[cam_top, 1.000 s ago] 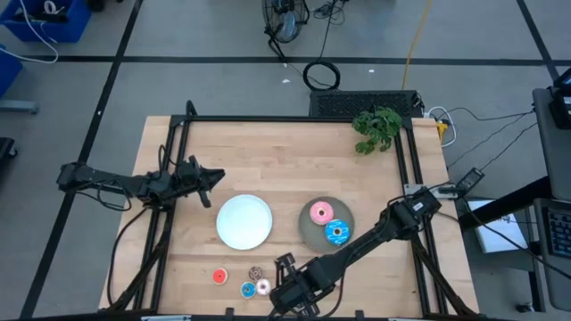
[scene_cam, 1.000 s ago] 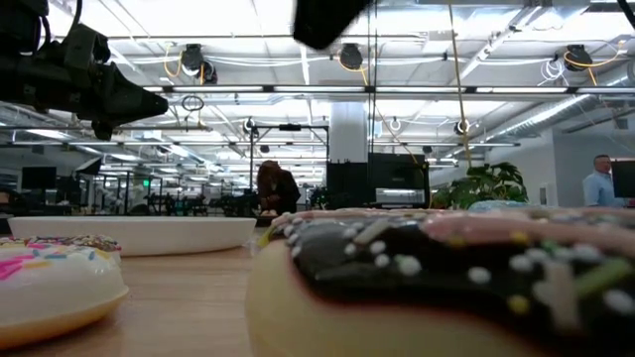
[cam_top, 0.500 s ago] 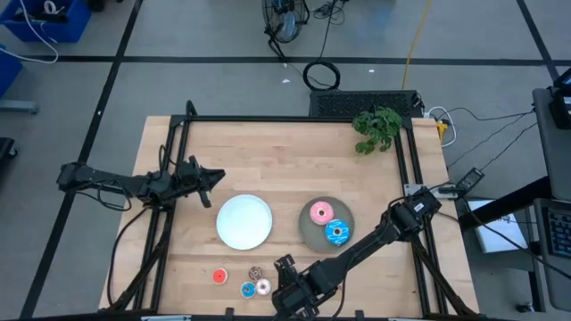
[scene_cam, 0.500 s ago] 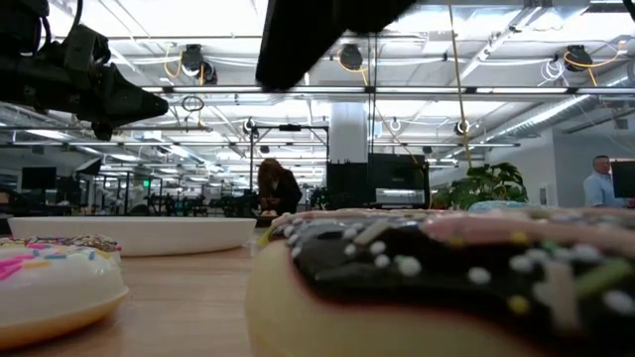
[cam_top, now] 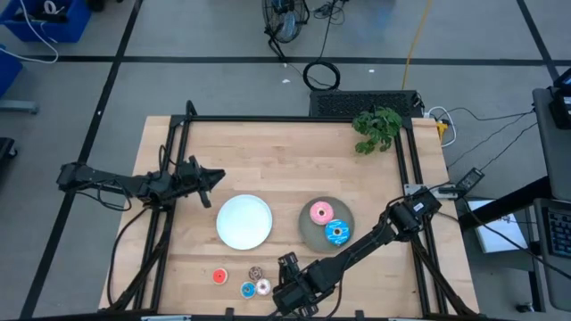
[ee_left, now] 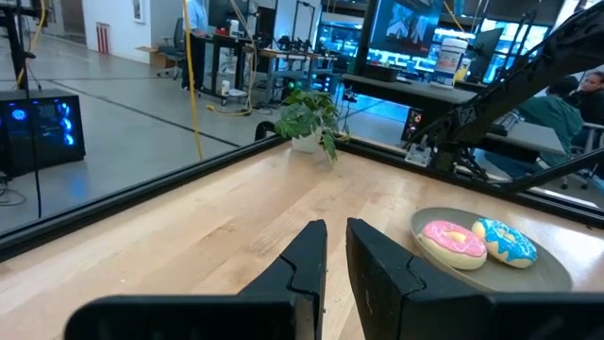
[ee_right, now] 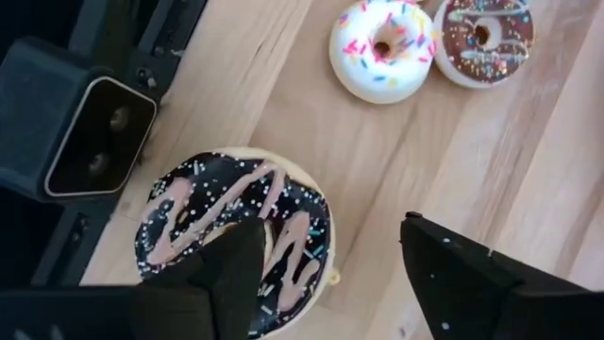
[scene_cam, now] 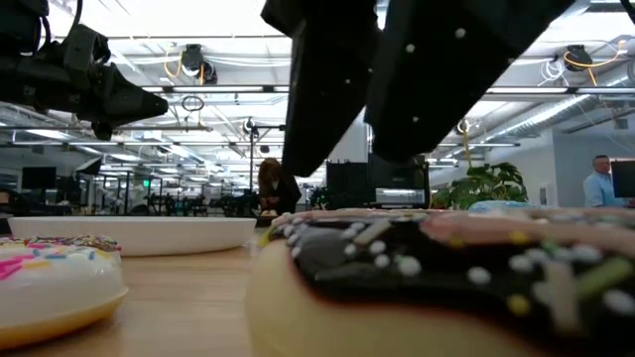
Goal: Pick & Place donuts
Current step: Put the big black donut on the gray plate
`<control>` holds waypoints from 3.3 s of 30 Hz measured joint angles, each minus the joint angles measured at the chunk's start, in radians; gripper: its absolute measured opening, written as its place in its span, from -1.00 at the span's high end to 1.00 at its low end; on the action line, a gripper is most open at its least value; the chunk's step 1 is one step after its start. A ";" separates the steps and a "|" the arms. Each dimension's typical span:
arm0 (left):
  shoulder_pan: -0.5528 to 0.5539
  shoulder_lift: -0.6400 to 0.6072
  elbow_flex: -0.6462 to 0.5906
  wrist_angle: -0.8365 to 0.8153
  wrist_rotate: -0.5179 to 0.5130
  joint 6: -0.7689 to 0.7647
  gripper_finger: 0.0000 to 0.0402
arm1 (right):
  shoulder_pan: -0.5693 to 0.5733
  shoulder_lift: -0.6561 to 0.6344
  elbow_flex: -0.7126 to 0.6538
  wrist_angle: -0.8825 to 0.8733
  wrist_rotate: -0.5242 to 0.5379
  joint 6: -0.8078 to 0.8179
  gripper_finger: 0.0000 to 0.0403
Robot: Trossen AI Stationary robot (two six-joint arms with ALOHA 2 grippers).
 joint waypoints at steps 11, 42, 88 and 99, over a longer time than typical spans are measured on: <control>0.000 0.000 0.000 0.000 0.000 0.000 0.75 | 0.000 -0.002 -0.092 0.057 -0.011 0.030 -0.13; 0.000 0.000 0.000 -0.001 0.000 0.005 0.75 | -0.040 -0.032 -0.215 0.165 -0.185 0.093 0.66; 0.000 0.000 0.000 -0.022 0.000 -0.013 0.75 | -0.006 -0.790 -0.873 0.353 0.056 0.279 0.94; 0.000 0.000 0.000 -0.022 0.000 -0.011 0.75 | -0.043 -0.790 -0.877 0.351 0.057 0.262 0.93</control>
